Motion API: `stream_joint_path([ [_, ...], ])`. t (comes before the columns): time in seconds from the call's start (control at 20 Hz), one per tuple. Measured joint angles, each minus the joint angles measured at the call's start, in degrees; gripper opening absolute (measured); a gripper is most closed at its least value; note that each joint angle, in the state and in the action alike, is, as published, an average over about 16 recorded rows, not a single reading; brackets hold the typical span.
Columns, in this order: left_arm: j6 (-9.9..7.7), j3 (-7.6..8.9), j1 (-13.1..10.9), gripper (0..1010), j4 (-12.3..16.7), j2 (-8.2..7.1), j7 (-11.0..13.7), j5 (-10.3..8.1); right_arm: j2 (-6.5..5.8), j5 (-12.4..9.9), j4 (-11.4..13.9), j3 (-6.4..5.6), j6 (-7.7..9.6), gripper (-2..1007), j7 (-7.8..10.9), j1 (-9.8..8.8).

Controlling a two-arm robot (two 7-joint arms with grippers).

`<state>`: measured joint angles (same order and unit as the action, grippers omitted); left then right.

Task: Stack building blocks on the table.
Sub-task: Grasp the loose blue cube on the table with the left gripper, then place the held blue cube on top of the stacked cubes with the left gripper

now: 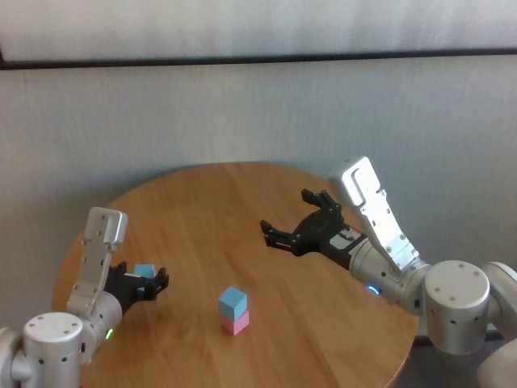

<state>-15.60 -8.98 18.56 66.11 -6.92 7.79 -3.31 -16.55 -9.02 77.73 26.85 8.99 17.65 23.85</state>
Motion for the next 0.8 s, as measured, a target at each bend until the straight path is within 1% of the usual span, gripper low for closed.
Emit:
stream_joint_path([
  [0.5,0.05,0.0,-0.2,535,0.2,-0.05,0.2,-0.07,0.0,0.0,0.0,0.0,0.0,1005,0.0,0.0],
  [0.8,0.05,0.0,-0.9,425,1.6,-0.36,1.0,0.01,0.0,0.0,0.0,0.0,0.0,1005,0.0,0.0],
])
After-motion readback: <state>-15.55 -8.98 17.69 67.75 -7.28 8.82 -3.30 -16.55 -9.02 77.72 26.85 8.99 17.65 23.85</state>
